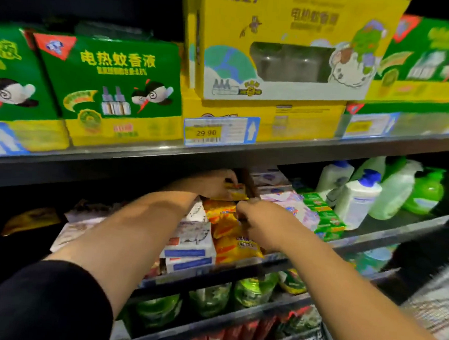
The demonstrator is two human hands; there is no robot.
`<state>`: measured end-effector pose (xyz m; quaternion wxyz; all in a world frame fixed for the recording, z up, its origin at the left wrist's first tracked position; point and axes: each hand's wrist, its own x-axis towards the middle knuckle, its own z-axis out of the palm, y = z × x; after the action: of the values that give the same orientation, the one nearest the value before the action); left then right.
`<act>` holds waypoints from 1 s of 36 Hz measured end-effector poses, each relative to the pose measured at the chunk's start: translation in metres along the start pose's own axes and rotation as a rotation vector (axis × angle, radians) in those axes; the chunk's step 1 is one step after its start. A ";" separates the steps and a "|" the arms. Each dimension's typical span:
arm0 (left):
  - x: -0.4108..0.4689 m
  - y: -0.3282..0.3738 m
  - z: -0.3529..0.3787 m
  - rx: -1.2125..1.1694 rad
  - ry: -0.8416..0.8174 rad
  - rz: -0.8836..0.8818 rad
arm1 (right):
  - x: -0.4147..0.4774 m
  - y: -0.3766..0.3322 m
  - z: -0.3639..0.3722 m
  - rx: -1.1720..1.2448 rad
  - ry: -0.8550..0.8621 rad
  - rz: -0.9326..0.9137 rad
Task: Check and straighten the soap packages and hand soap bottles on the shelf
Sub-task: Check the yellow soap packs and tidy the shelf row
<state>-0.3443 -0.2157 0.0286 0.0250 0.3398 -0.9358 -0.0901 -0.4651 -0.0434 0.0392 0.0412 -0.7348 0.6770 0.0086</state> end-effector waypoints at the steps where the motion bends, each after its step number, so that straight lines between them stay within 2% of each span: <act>1: 0.004 0.002 0.003 -0.064 -0.004 0.006 | 0.001 -0.002 0.002 -0.009 0.012 0.005; 6: 0.005 -0.003 0.020 0.002 -0.099 -0.041 | 0.010 -0.001 0.010 -0.006 0.029 -0.009; 9: 0.003 -0.006 0.026 -0.051 -0.159 -0.048 | 0.014 0.000 0.014 -0.040 0.032 -0.017; 14: -0.001 -0.013 0.020 -0.190 -0.183 -0.006 | 0.022 0.004 0.013 0.021 -0.060 0.043; 19: -0.007 -0.014 0.021 -0.216 -0.185 -0.027 | 0.024 -0.003 0.008 0.055 -0.279 0.011; 23: -0.013 -0.016 0.024 -0.193 -0.196 -0.023 | 0.029 0.000 0.007 0.032 -0.239 0.026; 30: -0.053 -0.027 0.006 -0.201 0.013 -0.129 | 0.055 0.002 -0.016 -0.057 -0.007 -0.007; 33: -0.091 -0.035 -0.008 -0.175 0.136 -0.158 | 0.073 -0.017 -0.024 -0.003 0.092 -0.046; 36: -0.137 -0.048 -0.017 -0.217 0.238 -0.223 | 0.091 -0.050 -0.031 0.081 0.098 -0.133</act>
<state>-0.2070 -0.1667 0.0382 0.1618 0.4448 -0.8677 -0.1518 -0.4095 -0.1318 0.0663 0.0384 -0.7754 0.6277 -0.0574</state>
